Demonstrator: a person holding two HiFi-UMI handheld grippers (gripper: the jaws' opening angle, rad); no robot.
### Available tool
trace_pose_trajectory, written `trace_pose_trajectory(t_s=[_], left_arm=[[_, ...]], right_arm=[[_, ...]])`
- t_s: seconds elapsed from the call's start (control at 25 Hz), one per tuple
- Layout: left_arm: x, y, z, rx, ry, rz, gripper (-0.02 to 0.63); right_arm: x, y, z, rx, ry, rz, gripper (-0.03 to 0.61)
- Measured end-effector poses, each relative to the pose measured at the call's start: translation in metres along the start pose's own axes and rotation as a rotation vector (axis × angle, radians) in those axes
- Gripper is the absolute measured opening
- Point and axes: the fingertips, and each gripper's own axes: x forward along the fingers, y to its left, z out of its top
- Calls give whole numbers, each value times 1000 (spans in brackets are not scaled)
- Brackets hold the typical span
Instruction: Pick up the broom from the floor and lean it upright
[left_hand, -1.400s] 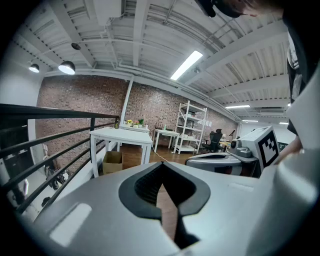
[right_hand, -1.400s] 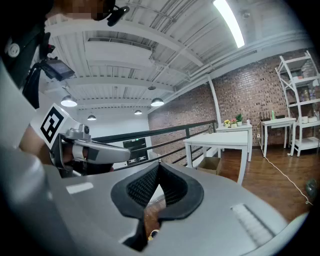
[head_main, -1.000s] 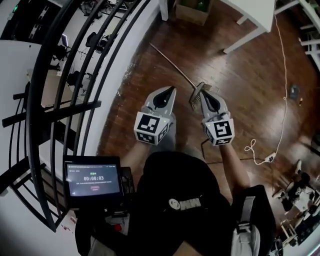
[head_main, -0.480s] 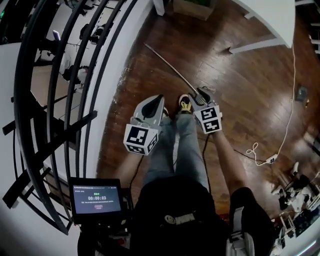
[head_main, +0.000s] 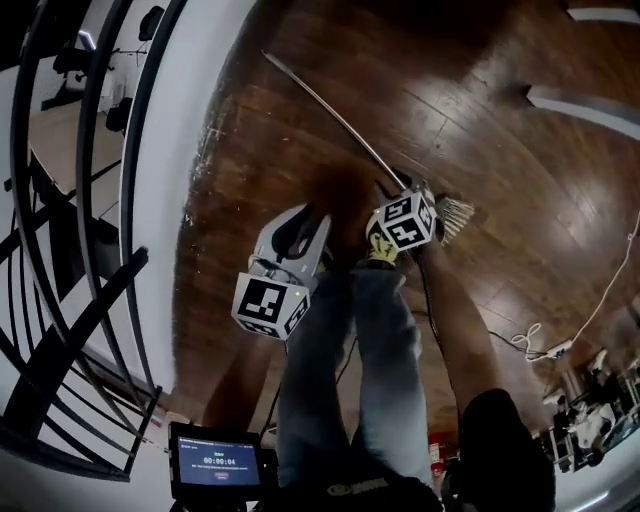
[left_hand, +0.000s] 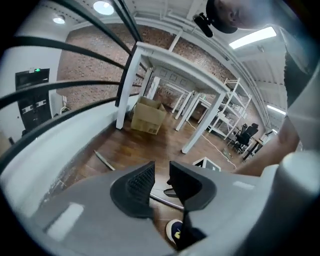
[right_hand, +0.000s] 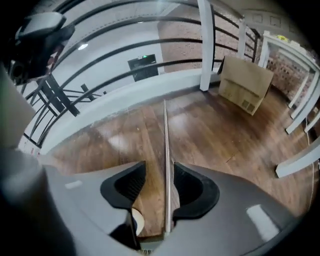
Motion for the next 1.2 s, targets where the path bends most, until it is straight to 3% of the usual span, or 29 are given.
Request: trace_pose_trajectory(t_s=[0.2, 0.44, 0.64, 0.88, 1.0, 1.2], left_arm=[[63, 38, -67, -47, 32, 33, 124], [101, 65, -124, -108, 99, 70, 121], [104, 74, -124, -107, 85, 87, 120], [108, 79, -116, -93, 64, 83, 118], [106, 80, -118, -92, 73, 92, 118], [98, 78, -104, -118, 98, 121, 118]], right_arm=[[95, -16, -40, -57, 91, -7, 204], [137, -16, -50, -30, 117, -10, 202], [150, -25, -61, 24, 169, -18, 193], [155, -29, -63, 21, 194, -62, 102], [151, -25, -61, -27, 166, -79, 81], [103, -26, -40, -8, 32, -77, 80]])
